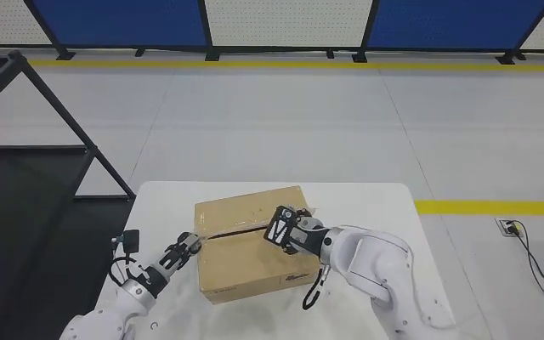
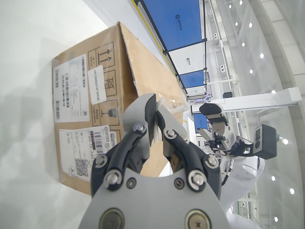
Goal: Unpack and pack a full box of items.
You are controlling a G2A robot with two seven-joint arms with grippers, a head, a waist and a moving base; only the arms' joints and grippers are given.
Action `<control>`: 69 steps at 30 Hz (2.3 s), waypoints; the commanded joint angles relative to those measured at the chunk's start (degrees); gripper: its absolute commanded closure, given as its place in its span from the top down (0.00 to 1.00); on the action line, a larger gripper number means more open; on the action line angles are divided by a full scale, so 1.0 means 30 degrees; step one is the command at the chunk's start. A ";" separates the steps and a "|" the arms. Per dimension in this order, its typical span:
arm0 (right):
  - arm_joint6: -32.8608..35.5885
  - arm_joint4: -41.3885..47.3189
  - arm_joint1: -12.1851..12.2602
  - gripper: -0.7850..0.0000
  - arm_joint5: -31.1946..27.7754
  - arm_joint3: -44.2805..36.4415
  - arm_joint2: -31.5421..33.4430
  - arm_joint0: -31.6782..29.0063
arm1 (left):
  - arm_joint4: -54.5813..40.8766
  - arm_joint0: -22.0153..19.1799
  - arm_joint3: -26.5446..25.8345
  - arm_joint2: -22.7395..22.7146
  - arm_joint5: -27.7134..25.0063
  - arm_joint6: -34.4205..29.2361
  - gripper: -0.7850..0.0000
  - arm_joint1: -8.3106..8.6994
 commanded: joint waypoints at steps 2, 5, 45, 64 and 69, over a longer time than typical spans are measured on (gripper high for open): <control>-0.0415 0.0180 -0.0127 0.00 0.1455 0.0377 -0.0168 0.0210 | -0.0087 0.0037 -0.0077 -0.0033 -0.0227 0.0127 0.00 -0.0015; -0.0573 0.0330 -0.0194 0.00 0.2311 0.0676 -0.0147 0.0407 | -0.0232 0.0176 -0.0193 -0.0180 -0.0650 0.0323 0.00 -0.0027; -0.0311 0.0450 -0.0235 0.00 0.3013 0.2041 -0.0435 0.0540 | 0.0139 -0.0039 0.0503 0.0063 -0.1036 -0.0876 0.00 -0.0032; -0.0158 0.0950 -0.0255 0.00 0.3195 0.2625 -0.0453 0.0463 | -0.0039 -0.0345 0.0712 0.0175 -0.1717 -0.1158 0.00 -0.0042; -0.0387 0.1158 -0.0152 0.00 0.3019 0.1697 0.0006 0.0153 | -0.0436 -0.0061 0.0303 -0.0087 -0.2146 -0.1167 0.00 -0.0031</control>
